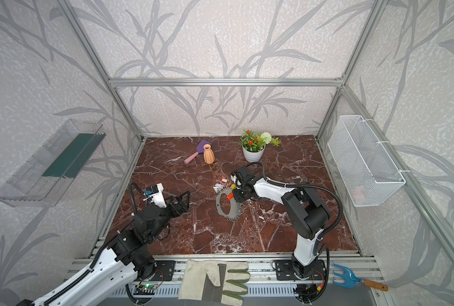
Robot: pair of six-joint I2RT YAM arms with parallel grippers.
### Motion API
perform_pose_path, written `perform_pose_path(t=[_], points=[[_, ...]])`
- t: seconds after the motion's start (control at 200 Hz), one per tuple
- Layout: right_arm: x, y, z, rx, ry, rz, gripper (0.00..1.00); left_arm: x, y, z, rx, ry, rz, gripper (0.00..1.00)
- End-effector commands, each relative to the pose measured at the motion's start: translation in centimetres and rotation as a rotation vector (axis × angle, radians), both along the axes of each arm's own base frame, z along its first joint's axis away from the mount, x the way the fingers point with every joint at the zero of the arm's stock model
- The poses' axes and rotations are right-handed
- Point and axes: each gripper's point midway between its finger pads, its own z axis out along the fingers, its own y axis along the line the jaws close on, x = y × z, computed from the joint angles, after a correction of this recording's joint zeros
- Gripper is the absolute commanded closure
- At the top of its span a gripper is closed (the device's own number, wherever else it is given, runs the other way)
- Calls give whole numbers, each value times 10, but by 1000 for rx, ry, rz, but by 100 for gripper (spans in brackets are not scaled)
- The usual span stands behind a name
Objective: Put the keys on the keyring
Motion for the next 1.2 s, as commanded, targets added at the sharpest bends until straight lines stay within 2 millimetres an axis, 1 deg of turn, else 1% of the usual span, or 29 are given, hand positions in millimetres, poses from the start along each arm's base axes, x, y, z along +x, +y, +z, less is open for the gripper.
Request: perform_pose_path(t=[0.0, 0.115, 0.16, 0.235, 0.415, 0.515, 0.555, 0.56, 0.57, 0.595, 0.635, 0.705, 0.76, 0.785, 0.815, 0.86, 0.925, 0.955, 1.035, 1.125, 1.199], points=[[-3, -5, -8, -41, 11, 1, 88, 0, 6, 0, -1, 1, 32, 1], [-2, -8, -7, -53, 0, -8, 95, 0, 6, 2, -1, -1, 35, 1], [-3, -6, -5, -39, 3, -2, 95, 0, 7, 2, 1, 0, 36, 0], [-6, -1, 0, -12, 16, 12, 99, 0, 7, 4, 1, -3, 37, 1], [-12, 9, 23, 69, 21, 26, 100, 0, 7, 11, 8, -11, 36, 1], [-17, 11, 34, 100, 24, 33, 100, 2, 9, 20, 33, -30, 38, 1], [-19, 13, 34, 111, 35, 35, 100, 1, 10, 25, 46, -25, 40, 1], [-20, 13, 34, 110, 39, 35, 100, 1, 11, 25, 47, -24, 43, 1], [-19, 13, 42, 123, 22, 36, 100, 1, 11, 27, 46, -22, 45, 1], [-20, 14, 47, 138, 18, 37, 100, 0, 15, 28, 52, -8, 64, 1], [-22, 17, 51, 159, 22, 41, 100, -2, 26, 35, 43, 0, 117, 1], [-23, 19, 55, 178, 26, 45, 100, -7, 47, 40, 14, 20, 227, 1], [-23, 19, 57, 180, 22, 43, 100, -10, 52, 50, 11, -20, 228, 1], [-23, 20, 59, 186, 17, 43, 100, -9, 48, 54, 33, -43, 203, 1], [-24, 21, 61, 198, 19, 44, 100, -12, 47, 66, 26, -91, 173, 2], [-25, 25, 64, 219, 24, 53, 100, -14, 43, 77, 42, -128, 133, 2], [-28, 32, 73, 257, 36, 75, 100, -15, 35, 87, 108, -141, 66, 1], [-29, 34, 77, 277, 37, 84, 100, -16, 32, 94, 134, -144, 39, 1], [-33, 41, 94, 337, 29, 117, 100, -11, 14, 96, 221, -82, -51, 1], [-39, 49, 114, 404, 25, 159, 100, -6, -16, 99, 322, -35, -211, 1], [-42, 53, 128, 441, 18, 183, 100, -1, -35, 103, 392, -14, -311, 1]])
